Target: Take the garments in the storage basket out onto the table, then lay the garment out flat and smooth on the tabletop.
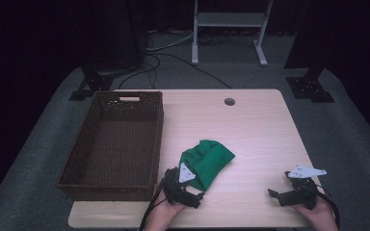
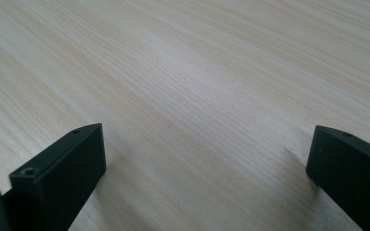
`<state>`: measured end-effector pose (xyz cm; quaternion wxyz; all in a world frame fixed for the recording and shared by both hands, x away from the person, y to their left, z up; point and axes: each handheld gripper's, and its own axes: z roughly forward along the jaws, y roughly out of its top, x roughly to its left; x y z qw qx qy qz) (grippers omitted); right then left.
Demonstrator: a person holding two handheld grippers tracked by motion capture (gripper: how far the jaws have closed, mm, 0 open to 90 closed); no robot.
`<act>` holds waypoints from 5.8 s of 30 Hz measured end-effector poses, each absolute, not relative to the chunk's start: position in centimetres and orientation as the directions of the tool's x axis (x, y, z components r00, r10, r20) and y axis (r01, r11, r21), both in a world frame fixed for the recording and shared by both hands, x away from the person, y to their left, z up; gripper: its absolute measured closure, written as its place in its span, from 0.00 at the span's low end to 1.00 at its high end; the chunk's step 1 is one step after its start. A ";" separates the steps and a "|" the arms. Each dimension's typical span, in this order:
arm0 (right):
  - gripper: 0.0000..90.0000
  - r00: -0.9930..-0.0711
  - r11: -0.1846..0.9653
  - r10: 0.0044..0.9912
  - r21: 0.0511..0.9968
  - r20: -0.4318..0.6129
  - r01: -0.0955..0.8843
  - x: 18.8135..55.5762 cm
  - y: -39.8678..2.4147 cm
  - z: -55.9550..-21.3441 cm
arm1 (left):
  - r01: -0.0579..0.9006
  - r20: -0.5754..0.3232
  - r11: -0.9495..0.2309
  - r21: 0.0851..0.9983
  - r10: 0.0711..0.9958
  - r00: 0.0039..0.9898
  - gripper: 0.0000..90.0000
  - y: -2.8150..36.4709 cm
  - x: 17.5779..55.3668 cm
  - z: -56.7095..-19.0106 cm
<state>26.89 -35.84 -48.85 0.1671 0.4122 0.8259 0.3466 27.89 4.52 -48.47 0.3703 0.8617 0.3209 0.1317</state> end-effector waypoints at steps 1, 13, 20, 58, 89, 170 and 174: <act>0.00 -0.605 0.421 0.796 0.710 0.009 0.565 26.9 -35.8 -48.8 | 0.453 -0.004 -0.525 0.721 0.651 0.759 0.00 4.5 27.9 -48.5; 0.00 -0.602 0.419 0.799 0.709 0.009 0.567 27.0 -35.8 -48.8 | 0.447 0.017 -0.539 0.714 0.652 0.758 0.00 4.3 27.8 -48.5; 0.00 -0.601 0.430 0.799 0.690 0.009 0.582 27.3 -35.7 -48.6 | 0.447 0.017 -0.539 0.714 0.652 0.758 0.00 4.3 27.8 -48.5; 0.00 -0.695 0.399 0.716 0.777 0.067 0.486 29.8 -33.5 -44.8 | 0.447 0.017 -0.539 0.714 0.652 0.758 0.00 4.3 27.8 -48.5; 0.00 -0.738 0.409 0.670 0.791 0.079 0.456 31.1 -31.1 -43.6 | 0.443 0.017 -0.542 0.714 0.646 0.763 0.00 4.5 27.8 -48.5; 0.50 -0.816 0.483 0.577 0.792 0.031 0.372 35.1 -24.5 -40.4 | 0.443 0.017 -0.542 0.715 0.646 0.763 0.00 4.5 27.8 -48.5; 0.51 -0.820 0.486 0.572 0.793 0.029 0.368 35.2 -24.2 -40.3 | 0.443 0.016 -0.540 0.715 0.647 0.763 0.00 4.5 27.8 -48.5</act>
